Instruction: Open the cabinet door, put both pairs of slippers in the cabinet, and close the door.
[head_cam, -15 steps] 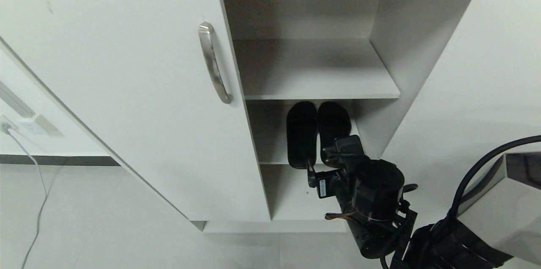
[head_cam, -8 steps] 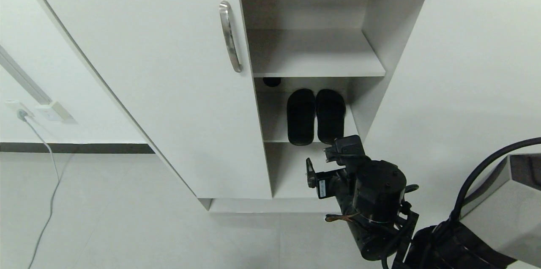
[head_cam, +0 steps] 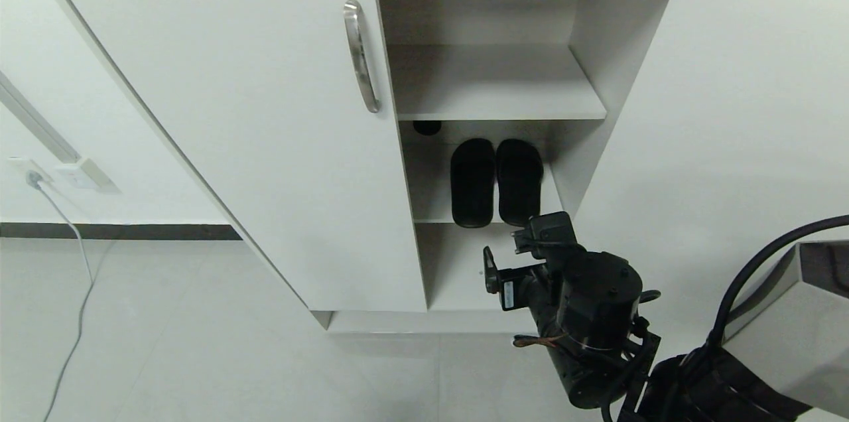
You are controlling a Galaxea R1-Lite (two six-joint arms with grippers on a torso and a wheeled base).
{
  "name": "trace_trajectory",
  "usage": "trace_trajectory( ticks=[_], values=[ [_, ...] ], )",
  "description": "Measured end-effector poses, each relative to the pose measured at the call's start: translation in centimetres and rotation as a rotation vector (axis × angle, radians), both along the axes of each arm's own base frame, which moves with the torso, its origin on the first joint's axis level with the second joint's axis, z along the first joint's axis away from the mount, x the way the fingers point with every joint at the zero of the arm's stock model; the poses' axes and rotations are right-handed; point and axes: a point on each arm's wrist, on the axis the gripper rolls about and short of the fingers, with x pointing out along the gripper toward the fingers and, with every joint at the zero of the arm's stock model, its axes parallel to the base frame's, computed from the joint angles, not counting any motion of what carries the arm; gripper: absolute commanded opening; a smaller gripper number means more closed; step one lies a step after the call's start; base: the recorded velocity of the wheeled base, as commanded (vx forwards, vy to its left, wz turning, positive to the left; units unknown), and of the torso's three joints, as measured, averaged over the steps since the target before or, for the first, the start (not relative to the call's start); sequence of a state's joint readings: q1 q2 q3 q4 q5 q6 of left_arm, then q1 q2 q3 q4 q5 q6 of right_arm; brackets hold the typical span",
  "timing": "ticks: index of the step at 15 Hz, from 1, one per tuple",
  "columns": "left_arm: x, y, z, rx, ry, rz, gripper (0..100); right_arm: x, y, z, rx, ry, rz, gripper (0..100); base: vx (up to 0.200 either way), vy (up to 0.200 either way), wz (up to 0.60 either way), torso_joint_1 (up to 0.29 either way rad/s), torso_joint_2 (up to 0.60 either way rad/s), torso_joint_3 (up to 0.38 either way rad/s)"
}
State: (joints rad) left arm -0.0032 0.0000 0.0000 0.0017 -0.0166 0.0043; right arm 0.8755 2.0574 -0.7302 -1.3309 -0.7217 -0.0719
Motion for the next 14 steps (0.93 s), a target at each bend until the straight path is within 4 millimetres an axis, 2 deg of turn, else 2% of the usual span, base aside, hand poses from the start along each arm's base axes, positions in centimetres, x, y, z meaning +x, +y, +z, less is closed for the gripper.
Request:
trace_trajectory(
  ticks=[3, 11, 14],
  values=[
    [0.00, 0.00, 0.00, 0.000, 0.000, -0.001, 0, -0.02, -0.02, 0.05, 0.003, -0.003, 0.000, 100, 0.000, 0.000, 0.00, 0.002, 0.00, 0.089],
    [0.00, 0.00, -0.02, 0.000, 0.001, -0.002, 0, 0.12, -0.16, 0.01, 0.005, -0.001, -0.003, 100, 0.000, 0.000, 0.00, 0.004, 0.00, 0.198],
    [0.00, 0.00, -0.01, 0.000, 0.001, 0.000, 0, 0.31, -0.40, -0.15, 0.000, 0.003, -0.012, 100, 0.000, 0.000, 0.00, 0.001, 0.00, 0.041]
  ],
)
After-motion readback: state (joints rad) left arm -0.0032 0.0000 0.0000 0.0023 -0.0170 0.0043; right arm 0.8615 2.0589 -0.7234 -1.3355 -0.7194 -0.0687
